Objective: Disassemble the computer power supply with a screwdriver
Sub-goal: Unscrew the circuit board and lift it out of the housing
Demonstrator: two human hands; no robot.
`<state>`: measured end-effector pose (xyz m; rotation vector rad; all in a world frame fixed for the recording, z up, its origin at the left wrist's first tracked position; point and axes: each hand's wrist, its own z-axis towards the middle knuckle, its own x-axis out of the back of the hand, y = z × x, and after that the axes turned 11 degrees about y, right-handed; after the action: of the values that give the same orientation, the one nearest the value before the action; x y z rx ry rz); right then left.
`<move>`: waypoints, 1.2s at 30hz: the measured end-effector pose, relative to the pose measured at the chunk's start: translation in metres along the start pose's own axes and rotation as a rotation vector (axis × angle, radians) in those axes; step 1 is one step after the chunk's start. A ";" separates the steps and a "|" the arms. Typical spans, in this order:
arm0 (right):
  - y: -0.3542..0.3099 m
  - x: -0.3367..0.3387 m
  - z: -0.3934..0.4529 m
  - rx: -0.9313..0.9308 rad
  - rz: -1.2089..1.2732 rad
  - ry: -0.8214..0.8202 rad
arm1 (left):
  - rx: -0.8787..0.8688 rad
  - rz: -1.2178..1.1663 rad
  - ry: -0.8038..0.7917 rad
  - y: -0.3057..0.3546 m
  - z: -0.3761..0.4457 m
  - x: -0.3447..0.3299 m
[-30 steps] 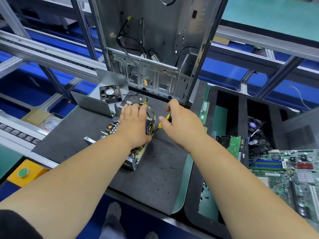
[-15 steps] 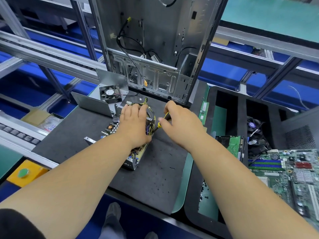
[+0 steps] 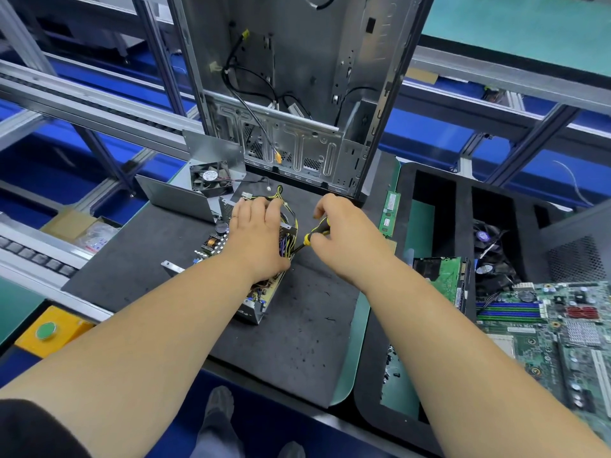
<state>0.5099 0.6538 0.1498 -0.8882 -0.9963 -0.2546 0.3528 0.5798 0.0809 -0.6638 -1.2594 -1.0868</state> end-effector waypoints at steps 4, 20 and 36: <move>0.000 0.000 0.000 0.082 -0.278 0.064 | 0.001 -0.007 0.000 0.000 0.000 0.000; -0.001 0.003 -0.003 0.003 -0.167 -0.031 | 0.000 -0.010 0.010 -0.001 0.001 -0.002; 0.005 0.015 -0.011 -0.052 -0.052 0.041 | -0.005 -0.015 0.024 -0.002 0.000 -0.003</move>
<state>0.5280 0.6511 0.1571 -0.9019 -0.9790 -0.3432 0.3510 0.5804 0.0774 -0.6439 -1.2437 -1.1077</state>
